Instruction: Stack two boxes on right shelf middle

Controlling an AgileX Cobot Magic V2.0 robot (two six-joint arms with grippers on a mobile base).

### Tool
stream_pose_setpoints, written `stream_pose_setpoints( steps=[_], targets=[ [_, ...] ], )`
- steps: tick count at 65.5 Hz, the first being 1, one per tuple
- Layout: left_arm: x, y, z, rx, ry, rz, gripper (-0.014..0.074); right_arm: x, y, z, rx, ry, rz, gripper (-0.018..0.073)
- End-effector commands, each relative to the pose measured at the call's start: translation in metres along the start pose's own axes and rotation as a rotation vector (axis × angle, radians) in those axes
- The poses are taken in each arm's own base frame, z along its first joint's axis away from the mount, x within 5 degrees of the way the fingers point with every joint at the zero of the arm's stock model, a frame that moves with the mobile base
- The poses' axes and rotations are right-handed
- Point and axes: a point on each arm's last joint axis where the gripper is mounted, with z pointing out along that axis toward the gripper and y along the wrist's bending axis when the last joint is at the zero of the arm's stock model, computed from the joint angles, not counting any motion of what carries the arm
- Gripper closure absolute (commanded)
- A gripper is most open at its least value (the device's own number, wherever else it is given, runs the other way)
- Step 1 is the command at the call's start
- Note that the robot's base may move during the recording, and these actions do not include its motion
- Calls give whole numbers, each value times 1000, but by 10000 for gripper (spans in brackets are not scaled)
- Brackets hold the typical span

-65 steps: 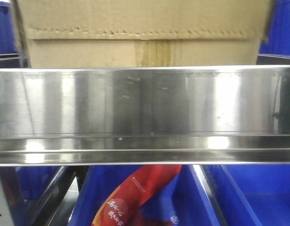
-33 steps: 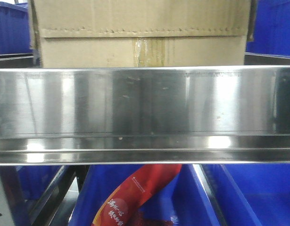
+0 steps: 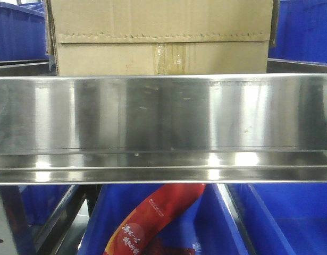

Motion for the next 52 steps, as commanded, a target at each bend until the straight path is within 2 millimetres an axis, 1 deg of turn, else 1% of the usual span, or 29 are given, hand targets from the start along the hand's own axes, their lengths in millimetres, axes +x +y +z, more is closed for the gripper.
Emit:
stream_pose_setpoints(
  steps=[1,3,8,17,27,35,40,52],
  targets=[
    [21,-1,-8,38,-124,9,707,21,0,-8,22,-83,-35,711],
    [32,-1,-7,48,-149,14,707,28,0,-12,26,-108,-37,711],
    [57,0,-14,69,-219,18,707,48,1,-21,36,-172,-38,711],
    [101,1,-19,97,-301,24,707,85,2,-34,47,-239,-53,711],
    [139,2,-25,122,-401,21,707,116,4,-44,60,-309,-84,711],
    [157,3,-31,132,-464,17,707,130,4,-48,69,-368,-84,711],
    [164,3,-32,133,-481,15,707,133,4,-48,70,-378,-84,711],
    [167,5,-36,133,-501,12,707,132,4,-49,74,-400,-84,711]
  ],
)
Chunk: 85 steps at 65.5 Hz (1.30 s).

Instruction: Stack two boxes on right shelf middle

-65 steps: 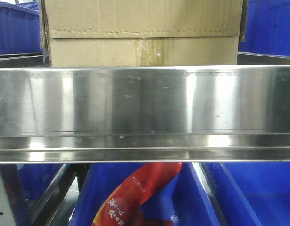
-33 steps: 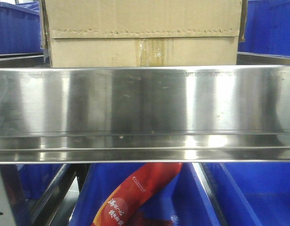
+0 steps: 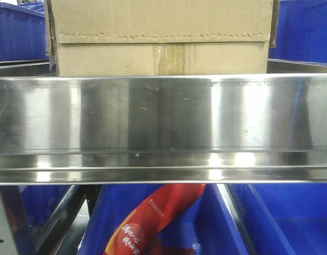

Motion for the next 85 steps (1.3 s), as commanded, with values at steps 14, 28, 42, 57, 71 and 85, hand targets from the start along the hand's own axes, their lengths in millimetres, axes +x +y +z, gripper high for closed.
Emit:
stream_pose_setpoints(
  steps=[14,28,42,57,71,85],
  targets=[
    [-2,-1,-2,11,-36,-3,707,-3,-1,-1,14,-42,-12,711],
    [-2,-1,-2,11,-36,-3,707,-3,-1,-1,14,-42,-12,711],
    [-2,-1,-2,13,-36,-8,707,-3,-1,-1,14,-42,-12,711],
    [4,1,0,-60,-12,-20,707,-3,-1,-1,14,-42,-12,711],
    [36,7,2,-235,-56,-5,707,-3,-1,-1,14,-42,-12,711],
    [83,10,-3,-335,-89,3,707,-3,-1,-1,14,-42,-12,711]
  ],
)
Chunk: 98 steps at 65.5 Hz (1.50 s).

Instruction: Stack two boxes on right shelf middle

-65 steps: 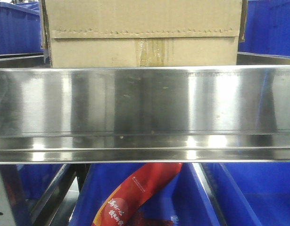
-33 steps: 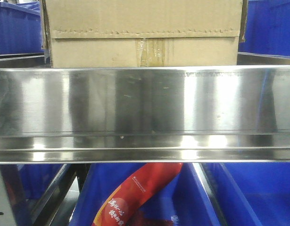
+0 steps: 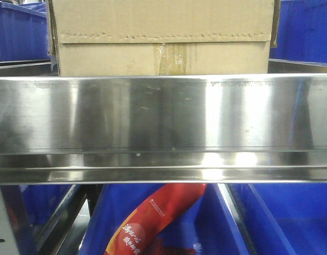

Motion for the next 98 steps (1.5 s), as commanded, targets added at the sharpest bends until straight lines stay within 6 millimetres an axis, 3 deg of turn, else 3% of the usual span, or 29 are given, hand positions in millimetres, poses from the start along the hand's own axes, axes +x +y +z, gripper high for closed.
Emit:
stream_pose_setpoints(
  steps=[1,7,10,13,87,98],
  targets=[
    [18,1,0,-26,-30,-2,707,-2,-1,-1,10,-27,-13,711],
    [39,0,3,-32,-36,-2,707,-2,-1,-1,10,-27,-13,711],
    [34,1,3,-34,-92,-1,707,-2,-1,-1,10,-27,-13,711],
    [40,0,3,-32,-28,-2,707,-2,-1,-1,11,-29,-13,711],
    [38,0,3,-32,-48,-2,707,-2,-5,-2,67,-35,16,711],
    [38,0,3,-32,-48,-2,707,18,-12,-3,198,-63,101,711]
  ],
)
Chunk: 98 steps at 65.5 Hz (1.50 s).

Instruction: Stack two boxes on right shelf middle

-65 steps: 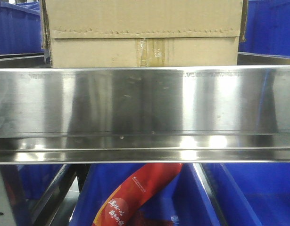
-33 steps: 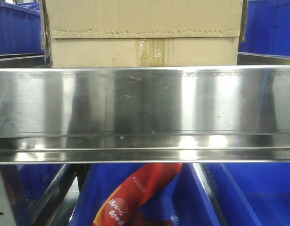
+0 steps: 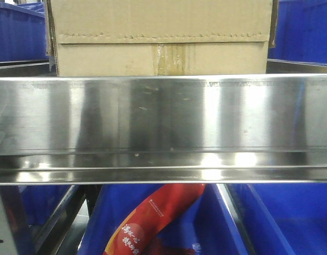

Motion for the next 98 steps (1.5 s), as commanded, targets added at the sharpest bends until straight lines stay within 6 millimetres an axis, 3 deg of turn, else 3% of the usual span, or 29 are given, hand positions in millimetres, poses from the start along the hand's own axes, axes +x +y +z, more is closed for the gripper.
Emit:
stream_pose_setpoints(
  steps=[1,28,98],
  targets=[
    [-3,0,-1,-3,-32,3,707,12,-4,-1,63,-37,19,711],
    [-3,0,-1,-3,-32,3,707,111,-7,-7,122,-51,14,711],
    [-3,0,-1,-3,-34,3,707,108,-7,-7,126,-79,12,711]
  ],
)
